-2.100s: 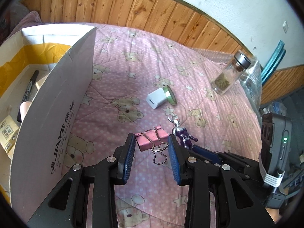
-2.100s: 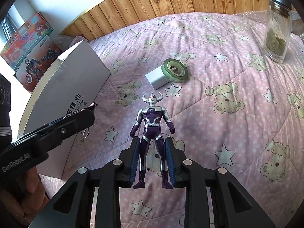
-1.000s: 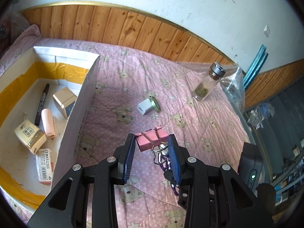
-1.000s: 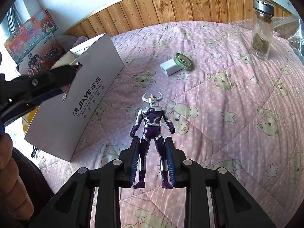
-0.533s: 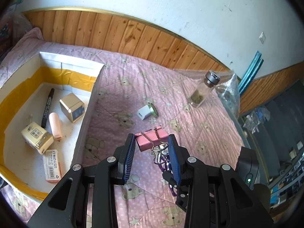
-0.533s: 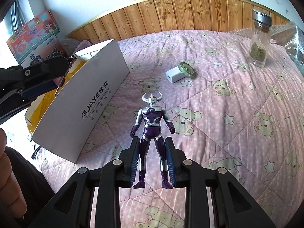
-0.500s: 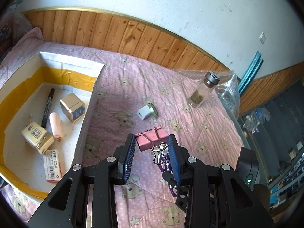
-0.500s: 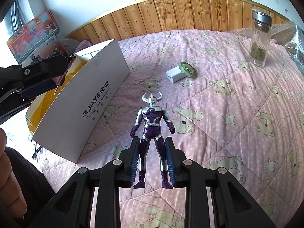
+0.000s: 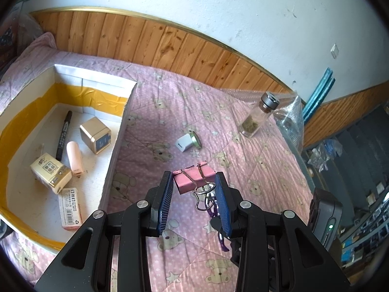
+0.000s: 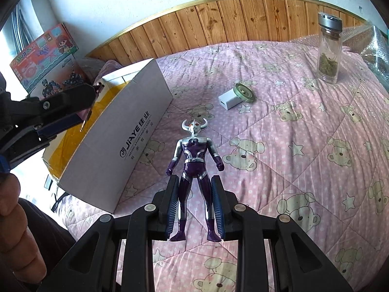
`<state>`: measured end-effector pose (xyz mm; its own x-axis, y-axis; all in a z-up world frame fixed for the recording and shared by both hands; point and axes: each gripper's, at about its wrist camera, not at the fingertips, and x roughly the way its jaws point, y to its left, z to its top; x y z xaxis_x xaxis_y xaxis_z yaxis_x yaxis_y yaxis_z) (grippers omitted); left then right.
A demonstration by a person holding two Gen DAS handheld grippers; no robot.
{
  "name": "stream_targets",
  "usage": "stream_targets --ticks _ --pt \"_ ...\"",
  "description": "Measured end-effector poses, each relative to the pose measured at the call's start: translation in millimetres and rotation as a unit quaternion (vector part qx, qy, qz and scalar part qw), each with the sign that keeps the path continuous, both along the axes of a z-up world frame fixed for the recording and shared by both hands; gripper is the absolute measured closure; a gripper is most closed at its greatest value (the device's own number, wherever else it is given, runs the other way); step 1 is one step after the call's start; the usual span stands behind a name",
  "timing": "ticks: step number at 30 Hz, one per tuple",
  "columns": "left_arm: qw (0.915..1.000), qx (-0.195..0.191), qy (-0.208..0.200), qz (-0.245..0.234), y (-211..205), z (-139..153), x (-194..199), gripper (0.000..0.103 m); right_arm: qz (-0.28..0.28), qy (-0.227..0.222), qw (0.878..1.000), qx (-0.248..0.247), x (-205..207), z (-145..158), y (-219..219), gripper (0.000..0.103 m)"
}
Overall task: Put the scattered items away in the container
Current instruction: 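Lift and carry the binder clip and figurine together over the white box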
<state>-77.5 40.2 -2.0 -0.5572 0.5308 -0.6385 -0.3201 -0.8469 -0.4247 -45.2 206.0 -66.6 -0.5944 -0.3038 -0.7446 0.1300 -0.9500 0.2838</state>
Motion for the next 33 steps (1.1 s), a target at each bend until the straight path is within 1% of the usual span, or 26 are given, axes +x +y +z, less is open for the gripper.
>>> stream_targets --ticks 5,8,12,18,22,27,33 --pt "1.0 0.004 0.0 0.007 -11.0 2.2 3.0 0.067 0.001 0.009 1.0 -0.012 -0.9 12.2 -3.8 0.075" --pt "0.9998 -0.008 0.004 0.018 -22.3 3.8 4.4 0.067 0.003 0.019 1.0 -0.021 -2.5 22.8 -4.5 0.075" --pt "0.9992 -0.022 0.006 0.034 -47.8 4.8 4.3 0.067 -0.003 0.027 0.999 -0.036 -7.5 35.3 -1.9 0.075" --pt "0.9986 -0.026 0.009 0.045 -74.2 8.3 -2.4 0.067 0.007 0.047 0.998 -0.045 -14.5 56.7 -12.7 0.075" --pt "0.9989 -0.014 0.005 0.045 -72.6 5.7 -5.5 0.067 0.017 0.052 0.998 -0.043 -16.7 61.7 -23.2 0.075" --pt "0.9994 -0.007 -0.001 0.033 -64.6 1.0 -7.4 0.067 0.019 0.045 0.998 -0.037 -19.7 56.7 -29.6 0.075" --pt "0.9991 -0.004 -0.039 0.014 -52.9 -16.3 -18.7 0.067 0.006 0.034 0.999 -0.036 -24.7 51.0 -27.0 0.075"
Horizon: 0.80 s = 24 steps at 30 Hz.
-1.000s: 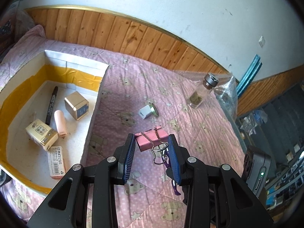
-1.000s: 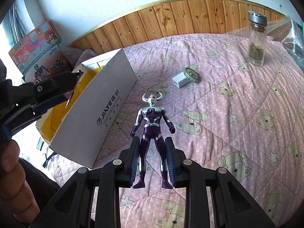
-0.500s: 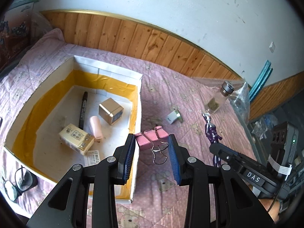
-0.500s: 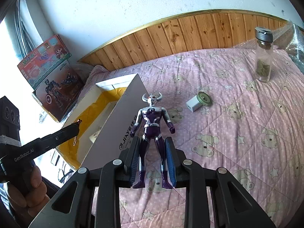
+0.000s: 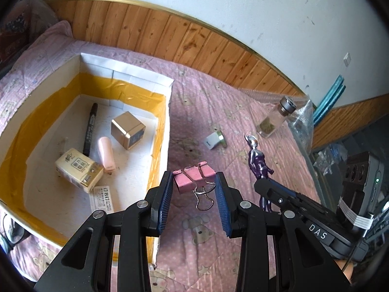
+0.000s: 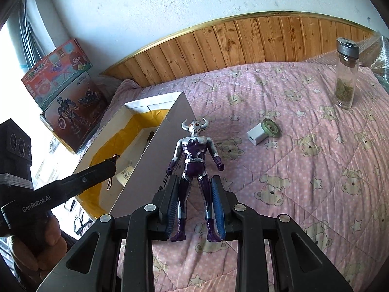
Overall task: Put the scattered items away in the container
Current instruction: 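Lift and carry the binder clip and figurine together over the white box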
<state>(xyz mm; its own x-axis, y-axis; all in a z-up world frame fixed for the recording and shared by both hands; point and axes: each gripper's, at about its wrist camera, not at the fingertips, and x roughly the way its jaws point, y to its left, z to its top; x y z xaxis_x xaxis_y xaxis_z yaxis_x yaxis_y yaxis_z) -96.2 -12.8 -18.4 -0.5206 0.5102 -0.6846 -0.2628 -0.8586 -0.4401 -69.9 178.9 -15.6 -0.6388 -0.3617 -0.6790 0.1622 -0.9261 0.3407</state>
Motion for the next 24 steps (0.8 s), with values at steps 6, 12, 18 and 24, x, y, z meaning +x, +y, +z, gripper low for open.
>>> stream_targets --ticks 6,12,18,24 --pt "0.9994 -0.018 -0.007 -0.028 27.6 -8.4 -0.9 0.067 -0.016 -0.002 1.0 -0.004 -1.7 -1.6 3.2 0.075" --pt "0.9995 -0.024 -0.003 -0.019 26.6 -2.6 -7.7 0.067 -0.007 -0.004 1.0 0.0 -11.0 3.0 -3.1 0.075" --pt "0.9975 -0.07 0.004 -0.013 30.0 -3.1 -19.4 0.067 -0.002 -0.006 1.0 0.014 -20.9 4.4 -6.8 0.075" --pt "0.9956 -0.089 0.024 -0.017 37.2 5.7 -28.0 0.067 -0.003 -0.017 1.0 0.02 -30.1 1.5 -4.3 0.075"
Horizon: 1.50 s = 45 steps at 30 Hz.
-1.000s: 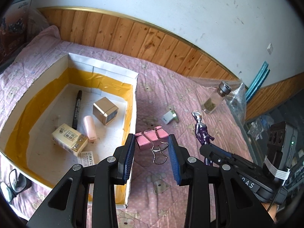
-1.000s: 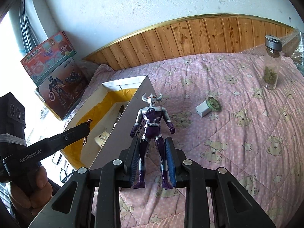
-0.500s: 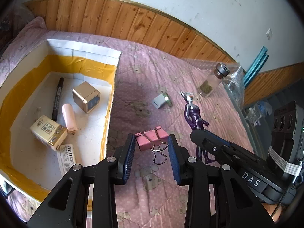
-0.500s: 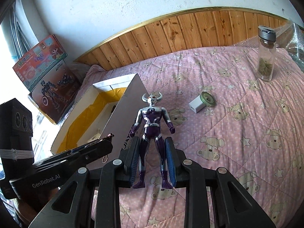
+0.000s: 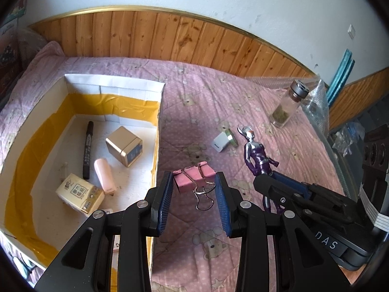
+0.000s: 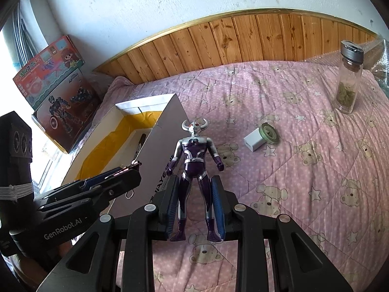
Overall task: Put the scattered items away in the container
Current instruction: 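Lift and carry the binder clip and figurine together over the white box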
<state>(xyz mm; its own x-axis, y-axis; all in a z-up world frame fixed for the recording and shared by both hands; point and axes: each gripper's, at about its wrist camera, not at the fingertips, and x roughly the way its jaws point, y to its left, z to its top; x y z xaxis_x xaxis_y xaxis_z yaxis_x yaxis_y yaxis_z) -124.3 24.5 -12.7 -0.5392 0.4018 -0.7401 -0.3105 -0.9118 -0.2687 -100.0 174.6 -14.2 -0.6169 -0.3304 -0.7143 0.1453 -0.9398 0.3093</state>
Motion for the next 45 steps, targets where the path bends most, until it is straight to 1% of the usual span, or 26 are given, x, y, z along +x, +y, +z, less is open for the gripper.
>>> stream_targets --ticks 3,8,13,18,21,27,31,38,45 --pt "0.9999 -0.007 0.004 -0.008 3.2 2.2 -6.8 0.067 -0.001 -0.001 1.0 0.003 -2.8 0.6 0.5 0.075" --pt "0.9999 -0.002 -0.002 -0.013 3.5 1.8 -15.5 0.067 -0.003 -0.002 1.0 0.007 -10.5 1.2 1.9 0.075" --pt "0.9993 0.024 -0.026 -0.012 -2.2 -2.6 -23.9 0.067 -0.005 -0.006 1.0 0.001 -21.1 1.5 1.7 0.075" --pt "0.9979 0.051 -0.039 -0.001 -12.5 -1.5 -29.8 0.067 0.005 0.0 1.0 -0.003 -31.4 8.8 -7.9 0.075" --pt "0.9963 0.072 -0.045 0.009 -24.8 2.4 -34.1 0.067 0.014 0.004 1.0 -0.004 -37.7 14.3 -16.2 0.075" --pt "0.9933 0.099 -0.047 0.039 -54.1 9.9 -43.6 0.067 0.04 0.015 0.999 -0.003 -48.8 27.9 -37.4 0.075" --pt "0.9914 0.106 -0.051 0.058 -72.9 12.0 -53.3 0.067 0.06 0.023 0.998 0.004 -54.1 35.9 -57.6 0.075" --pt "0.9882 0.108 -0.047 0.098 -107.8 16.9 -69.9 0.067 0.087 0.032 0.996 0.011 -60.4 46.7 -85.9 0.075" --pt "0.9831 0.113 -0.067 0.127 -132.6 7.7 -83.0 0.067 0.122 0.042 0.991 0.022 -63.6 55.6 -116.5 0.075"
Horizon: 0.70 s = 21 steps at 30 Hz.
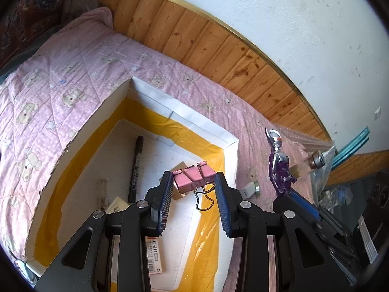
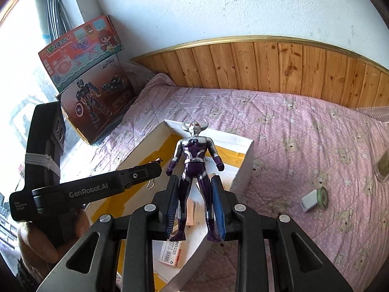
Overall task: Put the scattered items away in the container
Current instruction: 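Lift and carry the binder clip and figurine together over the white box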
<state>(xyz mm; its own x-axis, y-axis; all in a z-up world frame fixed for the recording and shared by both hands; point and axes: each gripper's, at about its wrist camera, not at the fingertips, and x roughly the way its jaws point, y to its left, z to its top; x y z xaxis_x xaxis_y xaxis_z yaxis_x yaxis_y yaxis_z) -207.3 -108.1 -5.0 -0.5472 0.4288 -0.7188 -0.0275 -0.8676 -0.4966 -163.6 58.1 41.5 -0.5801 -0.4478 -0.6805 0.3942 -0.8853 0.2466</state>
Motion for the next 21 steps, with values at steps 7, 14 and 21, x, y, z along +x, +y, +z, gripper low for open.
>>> stream_targets --ticks 7,14,21 --pt "0.9998 -0.002 -0.011 0.016 -16.3 -4.3 -9.6 0.067 0.026 0.0 0.999 0.021 -4.5 -2.7 -27.4 0.075" --pt "0.9995 -0.004 -0.026 0.017 -18.4 -8.3 -14.2 0.067 0.04 -0.023 0.998 0.031 -16.6 -13.0 -41.5 0.075" --pt "0.9981 0.003 -0.054 0.031 -33.4 -23.8 -23.9 0.067 0.04 -0.044 0.998 0.036 -29.9 -19.8 -49.7 0.075"
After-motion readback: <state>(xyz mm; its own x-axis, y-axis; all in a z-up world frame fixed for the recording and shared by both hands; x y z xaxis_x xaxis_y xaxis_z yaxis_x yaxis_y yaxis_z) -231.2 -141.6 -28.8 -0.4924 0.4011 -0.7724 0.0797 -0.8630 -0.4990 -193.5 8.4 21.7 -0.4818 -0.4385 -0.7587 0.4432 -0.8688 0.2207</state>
